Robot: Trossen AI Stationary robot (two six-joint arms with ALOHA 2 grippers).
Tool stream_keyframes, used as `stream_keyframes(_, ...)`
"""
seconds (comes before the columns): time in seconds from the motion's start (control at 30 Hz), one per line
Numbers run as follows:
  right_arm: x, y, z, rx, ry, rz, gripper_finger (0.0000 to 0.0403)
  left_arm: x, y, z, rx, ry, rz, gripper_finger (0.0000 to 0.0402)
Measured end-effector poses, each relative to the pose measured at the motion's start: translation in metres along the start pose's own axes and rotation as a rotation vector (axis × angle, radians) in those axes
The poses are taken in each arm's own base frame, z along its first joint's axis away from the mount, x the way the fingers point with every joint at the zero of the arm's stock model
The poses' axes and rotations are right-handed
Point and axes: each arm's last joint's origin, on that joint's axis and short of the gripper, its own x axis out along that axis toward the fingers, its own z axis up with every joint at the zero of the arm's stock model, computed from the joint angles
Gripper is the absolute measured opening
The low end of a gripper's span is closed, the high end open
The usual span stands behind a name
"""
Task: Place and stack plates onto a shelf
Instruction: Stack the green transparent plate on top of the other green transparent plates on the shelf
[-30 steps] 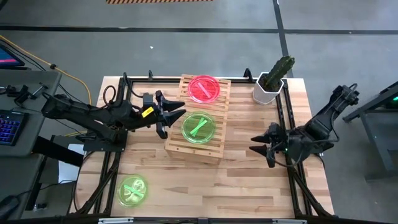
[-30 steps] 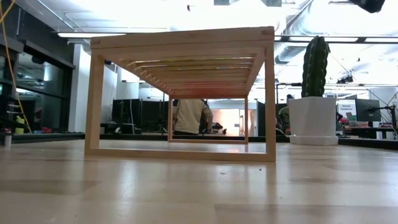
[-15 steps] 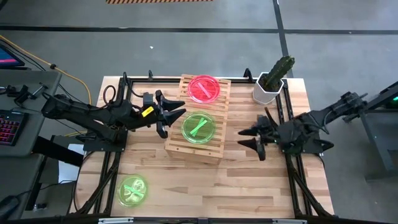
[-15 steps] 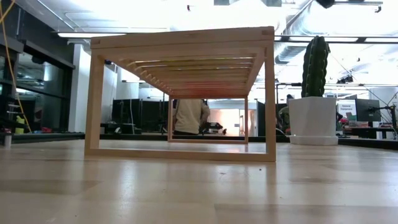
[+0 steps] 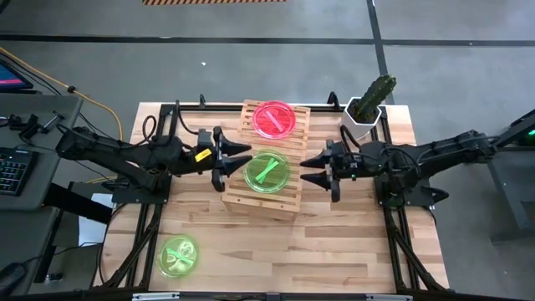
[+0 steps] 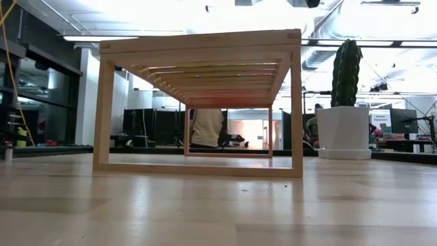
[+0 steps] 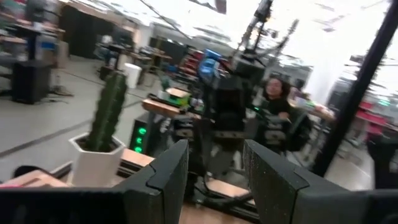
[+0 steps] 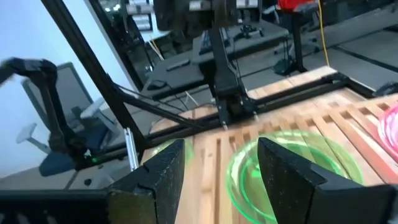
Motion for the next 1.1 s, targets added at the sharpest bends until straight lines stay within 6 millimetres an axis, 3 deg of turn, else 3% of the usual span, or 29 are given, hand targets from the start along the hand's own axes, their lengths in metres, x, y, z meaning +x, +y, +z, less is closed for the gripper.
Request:
stream_keyframes(0.27, -0.005, 0.005, 0.014, 0.023, -0.134, 0.052, 0.0185, -0.001, -0.002, 0.000, 0.002, 0.023, -0.085, 0.0145)
stream_keyframes(0.5, -0.005, 0.005, 0.014, 0.025, -0.130, 0.051, 0.0185, -0.001, -0.003, -0.007, 0.087, 0.102, -0.155, 0.0145)
stream_keyframes(0.67, -0.005, 0.004, 0.013, 0.092, -0.121, 0.052, 0.0185, -0.009, -0.010, -0.024, 0.075, 0.316, -0.218, 0.0145)
stream_keyframes(0.83, -0.005, 0.004, 0.012, 0.115, -0.106, 0.047, 0.0185, -0.032, -0.033, -0.033, -0.057, 0.651, -0.297, 0.0145)
stream_keyframes(0.93, -0.005, 0.004, 0.011, 0.112, -0.099, 0.044, 0.0185, -0.051, -0.057, -0.042, -0.146, 0.785, -0.368, 0.0145)
stream_keyframes(1.1, -0.005, 0.003, 0.009, 0.112, -0.082, 0.037, 0.0185, -0.083, -0.095, -0.083, -0.046, 1.054, -0.423, 0.0145)
